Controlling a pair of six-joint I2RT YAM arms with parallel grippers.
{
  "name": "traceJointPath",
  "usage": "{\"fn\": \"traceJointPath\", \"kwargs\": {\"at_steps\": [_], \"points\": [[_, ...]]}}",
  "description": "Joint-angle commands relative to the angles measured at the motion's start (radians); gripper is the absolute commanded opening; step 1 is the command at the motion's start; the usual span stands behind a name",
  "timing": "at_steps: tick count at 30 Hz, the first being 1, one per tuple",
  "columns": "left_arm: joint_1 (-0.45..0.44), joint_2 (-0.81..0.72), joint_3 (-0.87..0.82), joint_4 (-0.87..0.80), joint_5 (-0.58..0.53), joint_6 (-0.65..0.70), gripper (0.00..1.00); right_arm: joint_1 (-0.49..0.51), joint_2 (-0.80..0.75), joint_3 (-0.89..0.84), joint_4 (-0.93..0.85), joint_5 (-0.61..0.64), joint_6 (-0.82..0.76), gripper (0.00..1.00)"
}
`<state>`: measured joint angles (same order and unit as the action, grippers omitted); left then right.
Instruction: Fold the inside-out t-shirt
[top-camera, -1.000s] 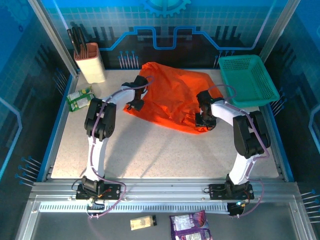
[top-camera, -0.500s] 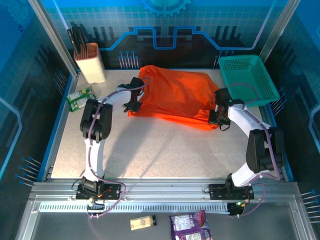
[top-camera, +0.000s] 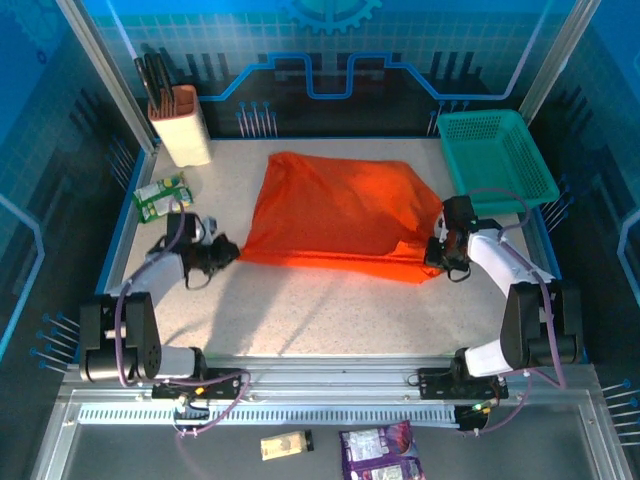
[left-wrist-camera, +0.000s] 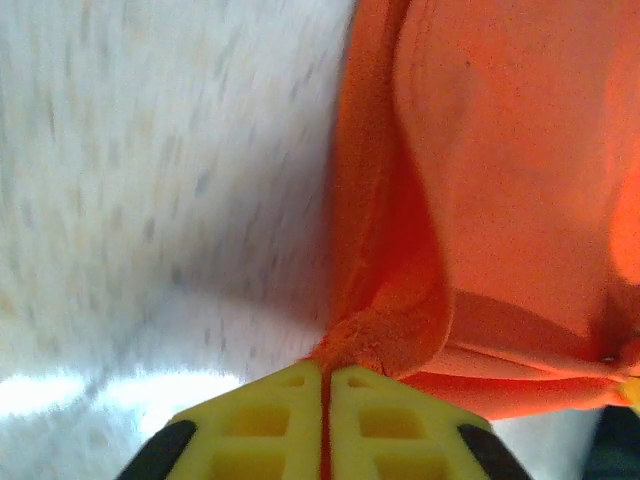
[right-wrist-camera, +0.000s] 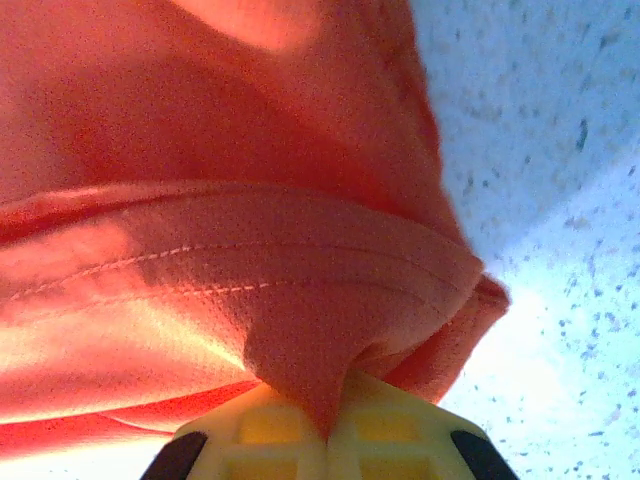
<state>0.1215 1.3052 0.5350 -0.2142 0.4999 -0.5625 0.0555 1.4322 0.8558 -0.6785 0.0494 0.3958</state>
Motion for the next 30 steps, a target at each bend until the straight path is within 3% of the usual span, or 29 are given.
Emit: {"fn": "traceJointPath", "kwargs": {"at_steps": [1,5,8,15,18,20,24,30], "points": [[0.008,-0.087,-0.016,0.046,0.024,-0.094,0.27,-0.012,-0.019,-0.007,-0.031,0.022,0.023,0.03],[-0.016,-0.085,0.076,-0.112,-0.065,0.03,0.36,0.013,-0.034,0.016,-0.058,0.035,0.036,0.26],[-0.075,-0.073,0.148,-0.209,-0.136,0.092,0.36,0.037,-0.058,0.018,-0.083,0.072,0.046,0.33],[-0.343,-0.056,0.189,-0.34,-0.298,0.059,0.36,0.066,-0.096,0.06,-0.105,0.103,0.06,0.37],[-0.418,-0.05,0.148,-0.316,-0.297,0.019,0.37,0.07,-0.099,0.065,-0.11,0.102,0.06,0.38],[-0.447,-0.033,0.12,-0.299,-0.304,0.01,0.39,0.074,-0.099,0.07,-0.115,0.099,0.058,0.38],[-0.459,0.014,0.083,-0.216,-0.216,0.022,0.39,0.078,-0.1,0.078,-0.122,0.095,0.052,0.38],[-0.464,0.057,0.079,-0.189,-0.226,0.062,0.34,0.081,-0.116,0.077,-0.128,0.095,0.054,0.38]]}}
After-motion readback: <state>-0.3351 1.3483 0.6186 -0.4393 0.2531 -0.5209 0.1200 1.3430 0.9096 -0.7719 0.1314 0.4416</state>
